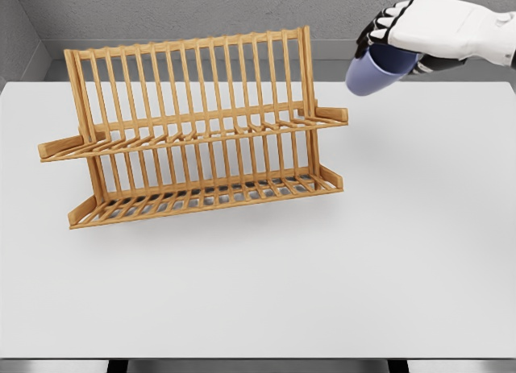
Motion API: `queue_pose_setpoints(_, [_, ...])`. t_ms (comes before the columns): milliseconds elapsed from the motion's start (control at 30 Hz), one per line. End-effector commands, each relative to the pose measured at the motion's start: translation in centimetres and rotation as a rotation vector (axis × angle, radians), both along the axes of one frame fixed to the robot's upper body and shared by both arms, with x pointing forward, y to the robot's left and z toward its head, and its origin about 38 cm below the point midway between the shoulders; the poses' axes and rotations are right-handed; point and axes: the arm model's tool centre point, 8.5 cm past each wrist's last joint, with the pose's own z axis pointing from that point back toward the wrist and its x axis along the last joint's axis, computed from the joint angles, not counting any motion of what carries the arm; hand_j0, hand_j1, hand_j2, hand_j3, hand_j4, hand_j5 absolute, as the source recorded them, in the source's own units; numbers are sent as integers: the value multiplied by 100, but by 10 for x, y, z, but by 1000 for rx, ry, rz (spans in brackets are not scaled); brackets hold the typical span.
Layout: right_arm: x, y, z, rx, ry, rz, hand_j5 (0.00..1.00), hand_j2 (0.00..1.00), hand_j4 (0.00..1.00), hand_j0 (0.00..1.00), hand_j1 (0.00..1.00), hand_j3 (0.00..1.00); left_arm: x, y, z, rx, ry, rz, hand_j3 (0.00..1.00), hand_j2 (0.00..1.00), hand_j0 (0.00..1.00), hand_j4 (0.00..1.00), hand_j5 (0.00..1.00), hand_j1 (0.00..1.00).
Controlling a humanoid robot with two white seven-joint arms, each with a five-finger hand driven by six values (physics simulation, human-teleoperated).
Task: Right arm put cup on second shelf
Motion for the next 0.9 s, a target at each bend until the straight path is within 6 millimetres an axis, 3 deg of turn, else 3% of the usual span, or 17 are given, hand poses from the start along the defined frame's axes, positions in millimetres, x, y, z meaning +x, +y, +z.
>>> queue_pose_setpoints(0, [-7, 3, 8, -5, -25, 18, 66, 66, 66, 66, 66, 66, 1, 0, 0, -1, -2, 0, 100, 100, 100, 100, 100, 100])
queue_pose_setpoints(300, [-36, 37, 20, -36, -97, 143, 66, 66, 66, 66, 66, 66, 1, 0, 0, 1, -2, 1, 100, 100, 100, 100, 100, 100])
queue_pose_setpoints(867, [-51, 64, 18, -43, -114, 228, 66, 66, 66, 66, 66, 66, 1, 0, 0, -1, -2, 0, 100, 100, 100, 100, 100, 100])
